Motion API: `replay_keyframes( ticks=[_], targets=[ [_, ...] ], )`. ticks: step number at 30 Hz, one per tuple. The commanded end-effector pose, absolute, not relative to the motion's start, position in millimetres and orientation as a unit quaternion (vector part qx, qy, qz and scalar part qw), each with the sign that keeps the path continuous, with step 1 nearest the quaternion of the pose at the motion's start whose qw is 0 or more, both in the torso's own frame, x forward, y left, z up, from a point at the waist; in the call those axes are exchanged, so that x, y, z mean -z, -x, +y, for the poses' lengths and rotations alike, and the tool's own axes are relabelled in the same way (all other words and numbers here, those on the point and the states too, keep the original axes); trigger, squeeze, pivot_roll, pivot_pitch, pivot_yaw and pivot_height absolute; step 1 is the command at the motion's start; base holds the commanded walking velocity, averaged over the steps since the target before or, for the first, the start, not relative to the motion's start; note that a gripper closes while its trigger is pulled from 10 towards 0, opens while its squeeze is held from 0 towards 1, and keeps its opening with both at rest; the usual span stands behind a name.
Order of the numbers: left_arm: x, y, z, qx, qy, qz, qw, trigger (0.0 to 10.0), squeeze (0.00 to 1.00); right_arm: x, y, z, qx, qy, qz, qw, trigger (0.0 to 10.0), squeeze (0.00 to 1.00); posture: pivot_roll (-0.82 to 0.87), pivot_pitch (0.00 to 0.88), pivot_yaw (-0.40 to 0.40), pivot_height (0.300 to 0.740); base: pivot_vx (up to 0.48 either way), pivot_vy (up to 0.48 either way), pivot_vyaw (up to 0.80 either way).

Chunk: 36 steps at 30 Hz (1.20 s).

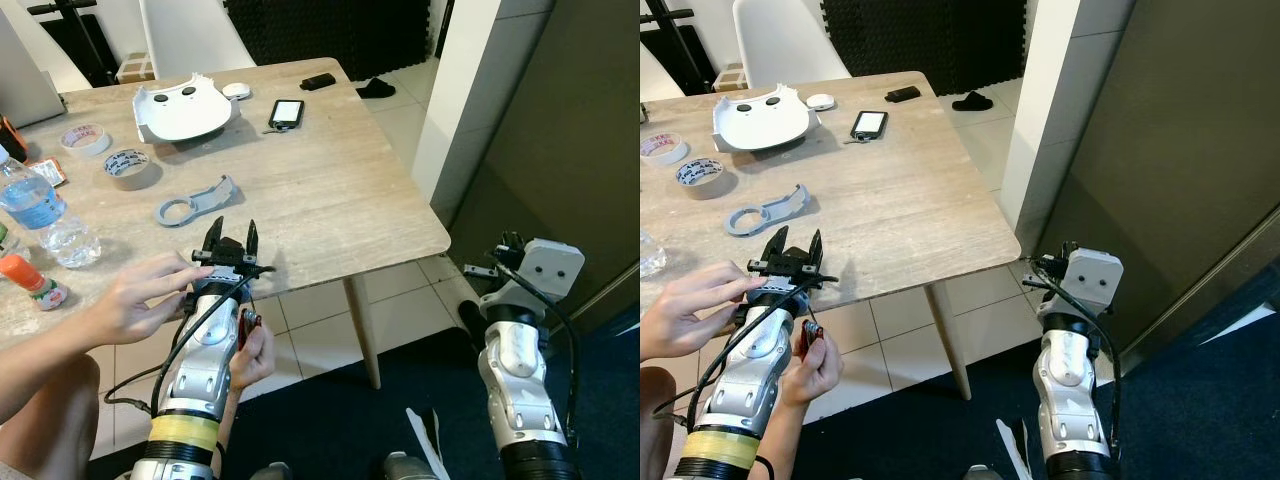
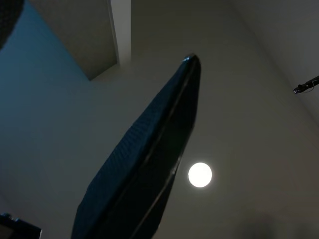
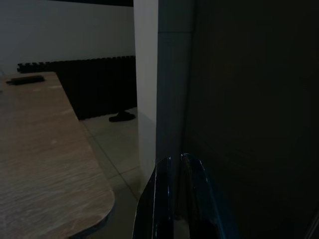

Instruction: Restocking fridge

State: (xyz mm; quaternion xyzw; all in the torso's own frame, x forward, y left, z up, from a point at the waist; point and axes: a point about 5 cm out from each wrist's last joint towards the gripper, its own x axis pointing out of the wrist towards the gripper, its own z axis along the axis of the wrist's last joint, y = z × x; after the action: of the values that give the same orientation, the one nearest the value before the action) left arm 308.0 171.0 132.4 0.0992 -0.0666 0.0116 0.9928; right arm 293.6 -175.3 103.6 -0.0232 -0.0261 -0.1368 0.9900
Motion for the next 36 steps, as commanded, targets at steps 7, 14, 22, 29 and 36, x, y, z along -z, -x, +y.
replay_keyframes(
  ticks=[7, 14, 22, 29, 36],
  targets=[
    [-133.1, -308.4, 170.4, -0.011, -0.101, -0.07, 0.992, 10.0, 0.0, -100.3, -290.2, -178.7, 0.141, 0.022, -0.019, 0.99, 10.0, 0.0, -0.03, 0.092, -0.001, 0.74, 0.0, 0.0, 0.0],
    [-133.4, -308.8, 170.4, -0.011, -0.101, -0.071, 0.992, 10.0, 0.0, -98.2, -291.2, -177.8, 0.141, 0.023, -0.015, 0.99, 10.0, 0.0, -0.01, 0.089, -0.002, 0.74, 0.0, 0.0, 0.0],
    [-134.1, -308.7, 172.6, -0.014, -0.101, -0.071, 0.992, 10.0, 0.0, -97.3, -292.3, -176.6, 0.14, 0.024, -0.012, 0.99, 10.0, 0.0, -0.01, 0.096, -0.003, 0.74, 0.0, 0.0, 0.0],
    [-133.2, -307.3, 171.6, -0.014, -0.102, -0.071, 0.992, 10.0, 0.0, -96.8, -290.9, -180.3, 0.142, 0.027, -0.012, 0.989, 10.0, 0.0, -0.01, 0.097, -0.009, 0.74, 0.0, 0.0, 0.0],
    [-133.7, -306.9, 173.2, -0.017, -0.102, -0.07, 0.992, 10.0, 0.0, -97.4, -290.2, -182.0, 0.145, 0.027, -0.012, 0.989, 10.0, 0.0, -0.01, 0.109, -0.006, 0.74, 0.0, 0.0, 0.0]
  ],
)
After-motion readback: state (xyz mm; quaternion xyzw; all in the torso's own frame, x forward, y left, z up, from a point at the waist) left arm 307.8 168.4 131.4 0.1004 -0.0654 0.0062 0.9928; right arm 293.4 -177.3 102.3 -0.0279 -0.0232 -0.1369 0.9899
